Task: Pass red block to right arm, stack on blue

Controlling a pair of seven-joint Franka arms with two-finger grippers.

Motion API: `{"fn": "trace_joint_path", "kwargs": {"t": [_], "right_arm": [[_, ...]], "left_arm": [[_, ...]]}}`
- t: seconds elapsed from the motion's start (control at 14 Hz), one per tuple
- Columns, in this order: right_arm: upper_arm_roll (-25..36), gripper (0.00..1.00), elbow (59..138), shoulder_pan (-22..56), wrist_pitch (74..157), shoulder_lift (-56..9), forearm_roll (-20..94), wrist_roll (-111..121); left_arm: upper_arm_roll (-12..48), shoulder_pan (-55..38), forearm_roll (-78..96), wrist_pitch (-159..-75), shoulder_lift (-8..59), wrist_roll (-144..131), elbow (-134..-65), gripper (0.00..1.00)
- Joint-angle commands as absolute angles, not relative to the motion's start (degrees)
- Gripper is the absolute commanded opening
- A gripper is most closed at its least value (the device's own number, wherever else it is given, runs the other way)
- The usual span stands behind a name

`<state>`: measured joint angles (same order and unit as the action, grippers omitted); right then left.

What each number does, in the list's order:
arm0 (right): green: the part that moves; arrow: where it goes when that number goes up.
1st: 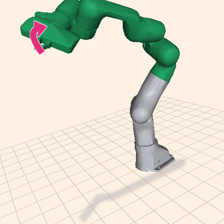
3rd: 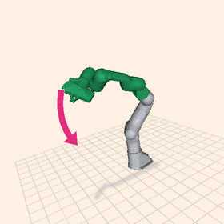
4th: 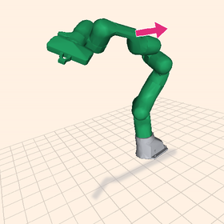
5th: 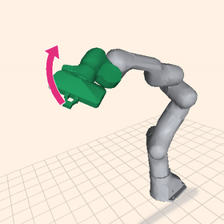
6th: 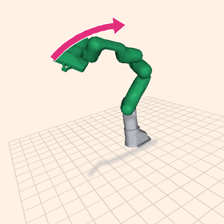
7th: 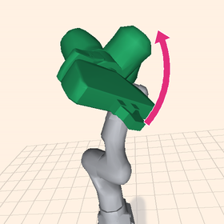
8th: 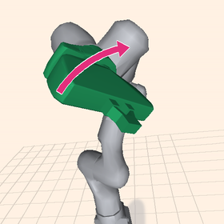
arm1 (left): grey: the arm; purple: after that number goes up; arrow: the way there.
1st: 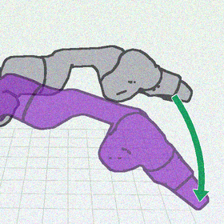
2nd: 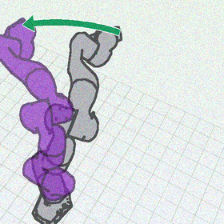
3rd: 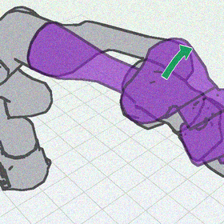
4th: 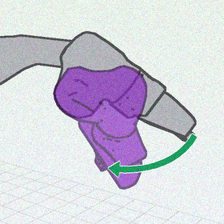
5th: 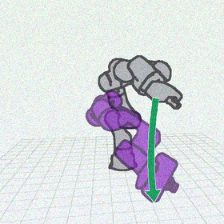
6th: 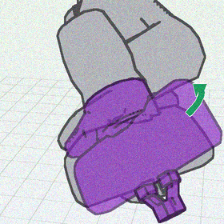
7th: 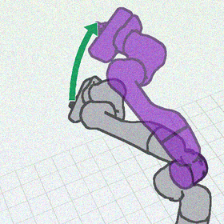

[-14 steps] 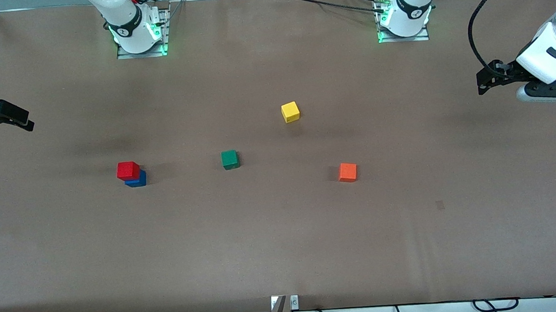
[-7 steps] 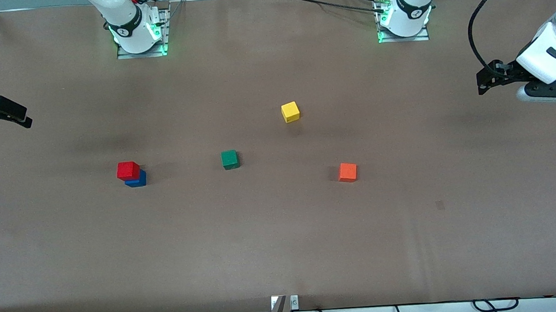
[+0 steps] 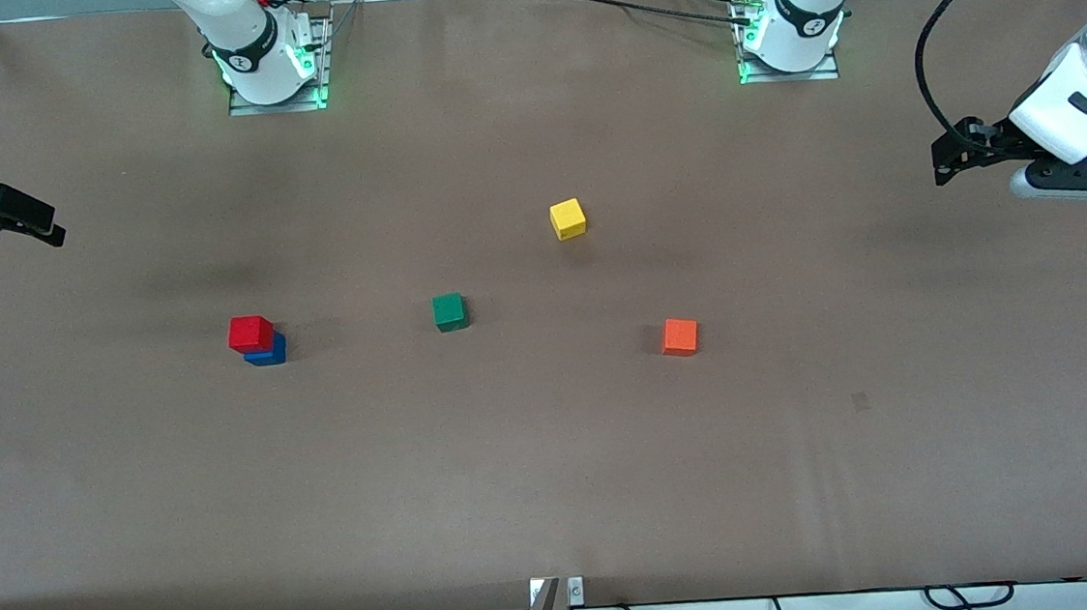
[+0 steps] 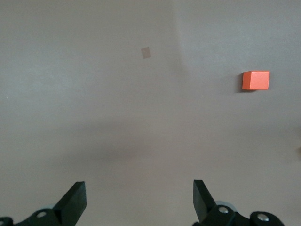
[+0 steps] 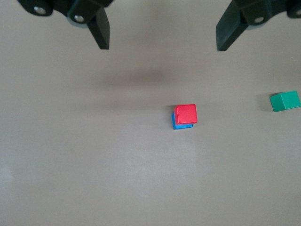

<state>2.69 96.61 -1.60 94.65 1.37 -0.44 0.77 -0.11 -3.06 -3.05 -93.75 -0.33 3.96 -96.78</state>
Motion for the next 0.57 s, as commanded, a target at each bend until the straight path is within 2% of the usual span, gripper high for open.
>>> {"fn": "trace_joint_path", "kwargs": {"t": [0.0, 0.28, 0.5], "right_arm": [[2.2, 1.00, 98.2, -1.8, 94.0, 3.3, -0.6, 1.4], [2.2, 1.00, 103.9, -1.8, 97.4, 6.9, -0.9, 1.9], [2.1, 1.00, 103.3, -1.7, 97.6, 6.4, -0.9, 1.4]], "left_arm": [[-0.3, -2.9, -1.4, -92.6, -0.5, 5.5, -95.6, 1.00], [-0.3, -2.9, -1.4, -92.6, -0.5, 5.5, -95.6, 1.00], [-0.3, -2.9, -1.4, -92.6, -0.5, 5.5, -95.6, 1.00]]}}
